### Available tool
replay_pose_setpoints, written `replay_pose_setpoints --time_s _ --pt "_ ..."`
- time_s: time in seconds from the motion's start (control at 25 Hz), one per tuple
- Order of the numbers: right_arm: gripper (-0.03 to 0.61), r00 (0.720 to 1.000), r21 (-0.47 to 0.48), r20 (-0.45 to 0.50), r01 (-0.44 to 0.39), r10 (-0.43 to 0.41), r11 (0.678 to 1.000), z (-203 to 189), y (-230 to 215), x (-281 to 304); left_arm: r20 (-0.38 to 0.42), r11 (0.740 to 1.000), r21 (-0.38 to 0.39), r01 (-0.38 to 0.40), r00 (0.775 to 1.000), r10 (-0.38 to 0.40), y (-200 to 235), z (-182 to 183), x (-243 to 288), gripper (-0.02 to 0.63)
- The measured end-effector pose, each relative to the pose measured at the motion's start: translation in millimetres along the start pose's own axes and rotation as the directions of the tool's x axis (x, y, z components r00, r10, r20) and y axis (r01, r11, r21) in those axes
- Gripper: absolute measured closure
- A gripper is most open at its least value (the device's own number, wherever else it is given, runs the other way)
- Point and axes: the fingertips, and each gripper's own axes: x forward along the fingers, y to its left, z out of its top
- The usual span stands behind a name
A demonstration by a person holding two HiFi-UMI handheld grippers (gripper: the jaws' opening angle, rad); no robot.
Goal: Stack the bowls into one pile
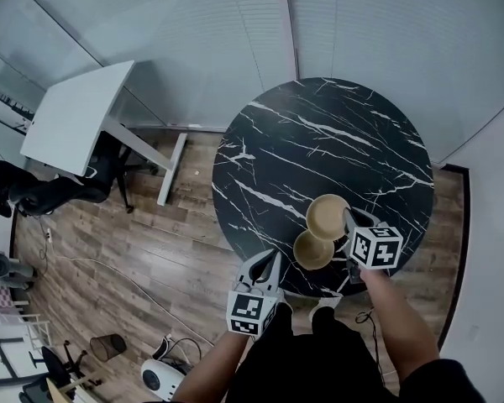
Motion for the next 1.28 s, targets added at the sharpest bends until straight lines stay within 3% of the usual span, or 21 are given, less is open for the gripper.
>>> replay_pose_setpoints --time_s 0.56,1.28 --pt "0.554 0.997 -0.01 -0.061 -0.047 0.046 0.999 -42 28 -14 0.008 1.0 0.005 -0.017 1.0 0.017 2 -6 -18 0.6" --pt "0.554 0.984 -0.024 -0.178 -0.033 0.029 0.999 -95 30 -3 0.008 0.999 -0.006 -0.05 0.999 0.051 9 -18 -38 0.6"
